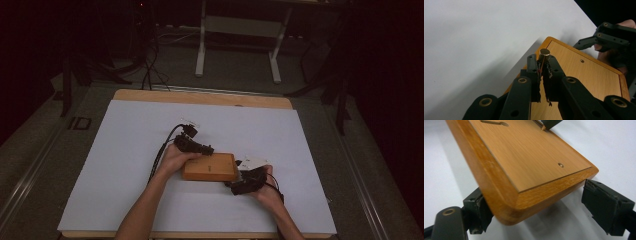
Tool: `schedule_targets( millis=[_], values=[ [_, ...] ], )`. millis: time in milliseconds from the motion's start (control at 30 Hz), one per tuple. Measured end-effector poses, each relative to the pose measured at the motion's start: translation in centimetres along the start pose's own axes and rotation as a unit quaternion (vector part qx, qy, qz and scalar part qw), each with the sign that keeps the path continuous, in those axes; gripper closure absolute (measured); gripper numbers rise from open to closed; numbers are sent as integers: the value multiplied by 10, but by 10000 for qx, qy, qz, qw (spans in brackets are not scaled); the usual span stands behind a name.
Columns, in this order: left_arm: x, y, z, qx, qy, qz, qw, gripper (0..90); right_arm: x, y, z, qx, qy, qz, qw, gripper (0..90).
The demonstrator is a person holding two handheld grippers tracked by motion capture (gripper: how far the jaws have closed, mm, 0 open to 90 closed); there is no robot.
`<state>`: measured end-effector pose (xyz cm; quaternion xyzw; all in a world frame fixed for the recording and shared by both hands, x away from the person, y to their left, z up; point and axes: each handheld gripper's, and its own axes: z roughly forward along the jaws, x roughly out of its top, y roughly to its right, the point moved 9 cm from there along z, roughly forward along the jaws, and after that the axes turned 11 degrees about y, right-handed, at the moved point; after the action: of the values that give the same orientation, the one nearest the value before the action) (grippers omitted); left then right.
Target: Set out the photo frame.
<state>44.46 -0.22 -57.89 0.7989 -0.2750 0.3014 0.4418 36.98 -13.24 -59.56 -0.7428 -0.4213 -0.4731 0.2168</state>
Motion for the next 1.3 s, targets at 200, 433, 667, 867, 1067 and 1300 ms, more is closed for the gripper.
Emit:
schedule_targets(
  millis=[200, 433, 667, 867, 1067, 1300],
  values=[
    [0, -1, 0, -12, 12, -25, 10000, 842, 0, 4, 4, -159, 38, -108, 9998, 160],
    [0, 0, 0, 15, 3, 26, 10000, 842, -2, 7, 6, -353, -10, -243, 9991, 218],
    [-1, 2, -1, 32, -63, 129, 9999, 845, 3, 3, 3, -441, 28, -501, 9978, 229],
    [-2, 2, -1, 64, -38, 150, 9999, 845, 3, 3, 2, -454, 37, -509, 9977, 241],
    [-1, 5, -2, 282, -51, 463, 9985, 846, 5, 5, 0, -487, 108, -493, 9975, 282],
    [-3, 8, -5, 261, -33, 447, 9987, 849, 9, 5, -3, -461, 202, -493, 9975, 309]
  ],
)
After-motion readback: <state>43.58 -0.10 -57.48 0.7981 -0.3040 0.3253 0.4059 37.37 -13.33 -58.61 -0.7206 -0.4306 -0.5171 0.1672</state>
